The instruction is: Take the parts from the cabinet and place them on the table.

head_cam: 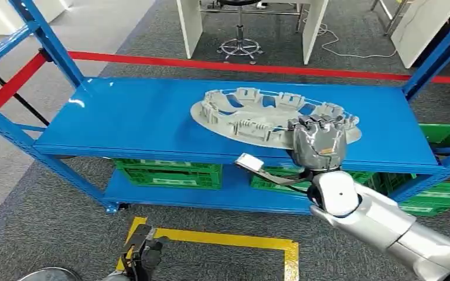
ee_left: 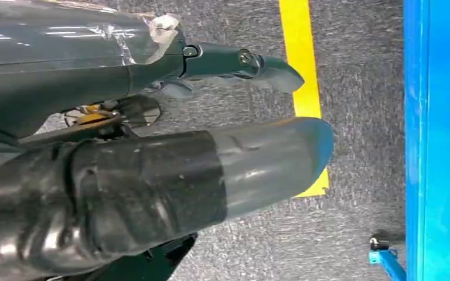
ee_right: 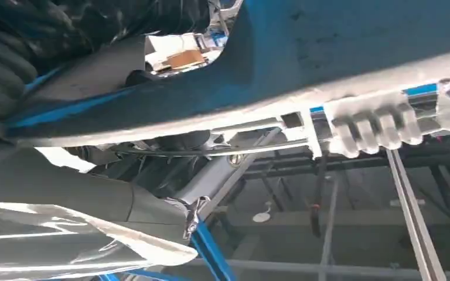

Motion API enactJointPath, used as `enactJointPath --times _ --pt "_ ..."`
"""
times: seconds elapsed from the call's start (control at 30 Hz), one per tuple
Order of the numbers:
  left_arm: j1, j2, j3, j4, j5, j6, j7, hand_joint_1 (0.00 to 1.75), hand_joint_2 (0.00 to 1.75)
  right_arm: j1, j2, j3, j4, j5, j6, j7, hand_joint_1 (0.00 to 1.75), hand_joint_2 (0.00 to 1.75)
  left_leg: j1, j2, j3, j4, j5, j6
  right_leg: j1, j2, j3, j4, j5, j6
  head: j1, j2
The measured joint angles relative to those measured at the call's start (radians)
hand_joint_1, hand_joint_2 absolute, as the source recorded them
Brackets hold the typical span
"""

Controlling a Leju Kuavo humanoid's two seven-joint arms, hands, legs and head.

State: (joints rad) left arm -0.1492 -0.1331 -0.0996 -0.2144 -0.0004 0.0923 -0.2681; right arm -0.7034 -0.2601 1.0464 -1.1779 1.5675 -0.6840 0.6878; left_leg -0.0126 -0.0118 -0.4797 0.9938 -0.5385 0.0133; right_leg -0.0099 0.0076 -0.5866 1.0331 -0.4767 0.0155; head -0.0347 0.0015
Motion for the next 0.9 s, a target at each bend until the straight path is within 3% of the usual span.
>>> enactJointPath --times 0.27,0.5,0.57,0.67,0.7,0.73,0.77,0.83,0.87,0.9 --pt "0.001 0.0 0.0 0.0 0.002 0.004 -0.018 0.0 0.0 -0.043 -0.063 -0.013 -0.176 0.0 0.0 0.0 1.75 1.75 -0.001 0.0 -0.001 0.003 0.0 0.0 -0.001 0.0 -0.001 -0.001 0.001 0.001 0.0 0.0" --pt "0.001 0.0 0.008 0.0 0.018 0.0 -0.021 0.0 0.0 -0.046 -0.082 -0.023 -0.248 0.0 0.0 0.0 1.75 1.75 -0.003 0.0 -0.005 0.009 -0.001 0.002 -0.002 0.0 -0.001 -0.001 0.004 0.006 0.0 0.0" --pt "-0.001 0.001 0.011 0.0 0.022 0.02 0.008 0.0 0.0 -0.045 -0.083 -0.024 -0.257 0.0 0.0 0.0 1.75 1.75 -0.003 0.0 -0.008 0.013 -0.001 0.004 -0.003 0.0 -0.003 -0.001 0.006 0.009 0.0 0.0" --pt "-0.001 0.0 0.026 0.0 0.051 0.053 0.091 0.0 0.0 -0.046 -0.083 -0.026 -0.268 0.0 0.0 0.0 1.75 1.75 -0.006 0.0 -0.014 0.015 0.002 0.015 -0.005 0.001 -0.004 -0.007 0.013 0.019 0.0 0.0" --pt "-0.002 -0.001 0.032 0.0 0.057 0.055 0.102 0.0 0.0 -0.046 -0.083 -0.028 -0.272 0.0 0.0 0.0 1.75 1.75 -0.002 0.0 -0.012 0.0 0.012 0.026 -0.002 0.001 -0.002 -0.011 0.018 0.025 -0.001 0.0" --pt "-0.002 -0.003 0.037 0.0 0.057 0.057 0.107 0.0 0.0 -0.045 -0.084 -0.032 -0.275 0.0 0.0 0.0 1.75 1.75 0.007 0.005 -0.004 -0.016 0.024 0.03 -0.003 0.0 -0.017 -0.006 0.007 0.025 0.0 0.0" --pt "-0.003 -0.005 0.041 0.0 0.058 0.057 0.109 0.0 0.0 -0.048 -0.085 -0.035 -0.275 0.0 0.0 0.0 1.75 1.75 0.007 0.006 -0.004 -0.022 0.033 0.038 -0.001 -0.001 -0.033 0.029 -0.017 0.028 0.005 0.0" --pt "-0.003 -0.008 0.045 0.0 0.064 0.062 0.12 0.0 0.0 -0.049 -0.085 -0.035 -0.275 0.0 0.0 0.0 1.75 1.75 0.008 0.008 -0.009 -0.021 0.036 0.039 -0.003 -0.002 -0.106 0.183 -0.086 0.032 0.005 0.0" --pt "-0.001 -0.009 0.049 0.0 0.071 0.063 0.127 0.0 0.0 -0.047 -0.085 -0.035 -0.276 0.001 0.0 0.0 1.75 1.75 0.008 0.008 -0.01 -0.019 0.035 0.039 -0.005 -0.002 -0.144 0.257 -0.108 0.035 0.005 0.0" --pt "0.0 -0.01 0.055 0.0 0.077 0.066 0.134 0.0 0.0 -0.045 -0.085 -0.035 -0.277 0.0 0.0 0.0 1.75 1.75 0.009 0.008 -0.01 -0.018 0.034 0.039 -0.006 -0.002 -0.165 0.292 -0.105 0.038 0.006 0.0"
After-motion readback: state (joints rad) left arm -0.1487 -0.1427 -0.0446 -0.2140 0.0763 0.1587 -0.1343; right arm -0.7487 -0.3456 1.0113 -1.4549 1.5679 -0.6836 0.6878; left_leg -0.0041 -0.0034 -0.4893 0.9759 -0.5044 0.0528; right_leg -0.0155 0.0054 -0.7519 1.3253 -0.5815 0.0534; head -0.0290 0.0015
